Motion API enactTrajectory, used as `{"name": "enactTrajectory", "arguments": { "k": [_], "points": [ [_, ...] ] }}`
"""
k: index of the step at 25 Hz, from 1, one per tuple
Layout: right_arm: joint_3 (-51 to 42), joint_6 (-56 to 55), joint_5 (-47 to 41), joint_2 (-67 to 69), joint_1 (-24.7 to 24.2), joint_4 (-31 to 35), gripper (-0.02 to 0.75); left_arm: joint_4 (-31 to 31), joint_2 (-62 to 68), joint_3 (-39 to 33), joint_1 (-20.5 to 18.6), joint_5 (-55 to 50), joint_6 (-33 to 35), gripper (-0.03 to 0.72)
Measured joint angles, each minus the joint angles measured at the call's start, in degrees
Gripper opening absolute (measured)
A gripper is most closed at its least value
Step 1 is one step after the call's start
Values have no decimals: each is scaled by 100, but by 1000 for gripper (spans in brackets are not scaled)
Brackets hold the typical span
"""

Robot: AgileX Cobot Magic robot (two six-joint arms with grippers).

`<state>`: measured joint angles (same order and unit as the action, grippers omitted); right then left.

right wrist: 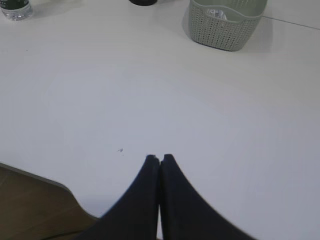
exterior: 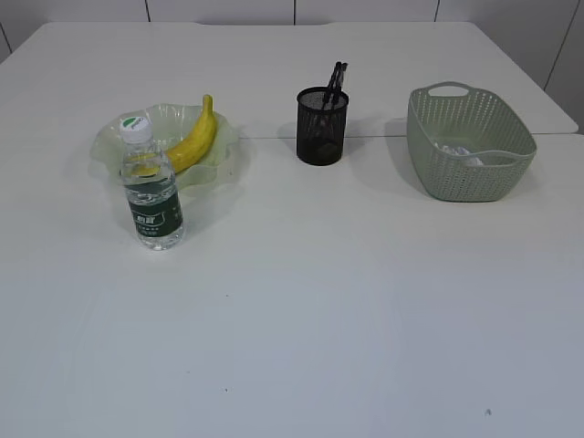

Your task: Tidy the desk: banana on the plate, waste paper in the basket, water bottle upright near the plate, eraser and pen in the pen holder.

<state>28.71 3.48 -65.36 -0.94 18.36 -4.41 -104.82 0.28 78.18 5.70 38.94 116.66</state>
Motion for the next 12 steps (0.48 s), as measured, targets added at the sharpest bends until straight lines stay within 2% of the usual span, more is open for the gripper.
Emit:
{"name": "enactTrajectory", "arguments": {
  "k": [12],
  "points": [
    [0, 0, 0, 0, 0, 0, -10, -9, 0, -133, 0, 1764, 1364, 191]
  ]
}}
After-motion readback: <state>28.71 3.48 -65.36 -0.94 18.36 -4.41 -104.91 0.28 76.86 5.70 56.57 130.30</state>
